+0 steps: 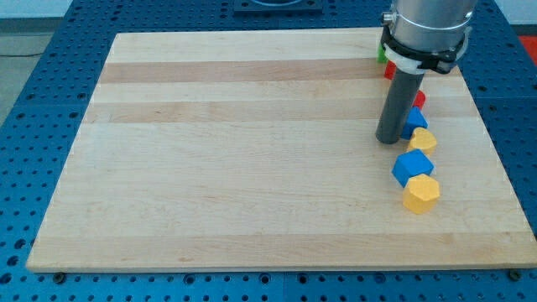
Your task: Push blue cube into yellow heart
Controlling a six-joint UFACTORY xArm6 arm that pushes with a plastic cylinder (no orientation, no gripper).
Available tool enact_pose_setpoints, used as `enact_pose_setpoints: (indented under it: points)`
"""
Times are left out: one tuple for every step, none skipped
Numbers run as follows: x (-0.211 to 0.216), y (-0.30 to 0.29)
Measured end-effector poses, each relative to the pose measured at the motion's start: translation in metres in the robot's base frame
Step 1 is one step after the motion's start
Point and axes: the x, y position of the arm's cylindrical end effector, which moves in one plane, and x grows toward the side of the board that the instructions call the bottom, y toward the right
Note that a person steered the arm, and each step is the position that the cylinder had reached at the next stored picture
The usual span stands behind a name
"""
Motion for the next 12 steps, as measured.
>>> enact_pose_setpoints:
  points:
    - [0.0, 0.0]
    - [-0.001, 0.0]
    - [-0.001, -0.017]
    - [0.004, -0.066]
    - [0.047, -0.091]
    - [0.09, -0.08]
    - [0.101, -0.06]
    - [0.148, -0.03]
    - [0.173, 0.017]
    - [0.167, 0.073]
    - [0.132, 0.09]
    - [0.084, 0.09]
